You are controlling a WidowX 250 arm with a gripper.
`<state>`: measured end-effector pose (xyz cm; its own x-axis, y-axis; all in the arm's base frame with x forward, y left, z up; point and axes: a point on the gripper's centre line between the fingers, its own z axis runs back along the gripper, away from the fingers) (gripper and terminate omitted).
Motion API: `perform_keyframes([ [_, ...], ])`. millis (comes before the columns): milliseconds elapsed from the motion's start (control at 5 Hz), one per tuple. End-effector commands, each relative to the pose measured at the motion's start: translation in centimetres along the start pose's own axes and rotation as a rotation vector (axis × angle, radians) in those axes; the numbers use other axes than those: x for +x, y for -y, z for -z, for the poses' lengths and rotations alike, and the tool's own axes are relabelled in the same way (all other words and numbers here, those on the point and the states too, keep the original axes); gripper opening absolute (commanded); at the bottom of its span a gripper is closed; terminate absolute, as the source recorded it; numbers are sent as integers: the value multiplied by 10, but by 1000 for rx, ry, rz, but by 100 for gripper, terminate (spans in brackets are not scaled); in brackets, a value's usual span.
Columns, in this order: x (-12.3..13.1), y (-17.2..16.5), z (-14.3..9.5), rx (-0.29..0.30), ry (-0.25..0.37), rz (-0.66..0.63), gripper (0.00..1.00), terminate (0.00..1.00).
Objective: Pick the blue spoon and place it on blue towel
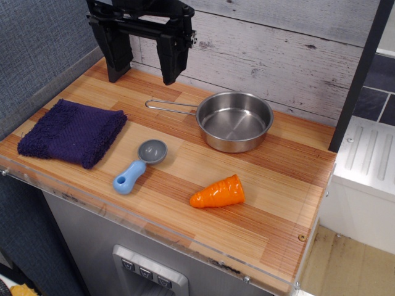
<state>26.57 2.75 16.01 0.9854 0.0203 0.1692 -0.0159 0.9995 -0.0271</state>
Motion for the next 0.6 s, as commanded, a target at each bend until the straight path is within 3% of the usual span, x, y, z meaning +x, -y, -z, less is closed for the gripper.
perform_keyframes([
  [0, 0, 0, 0, 0, 0, 0, 100, 0],
  [200, -9, -11, 13, 61, -53, 35, 100, 0],
  [400, -19, -28, 32, 68, -50, 31, 100, 0],
])
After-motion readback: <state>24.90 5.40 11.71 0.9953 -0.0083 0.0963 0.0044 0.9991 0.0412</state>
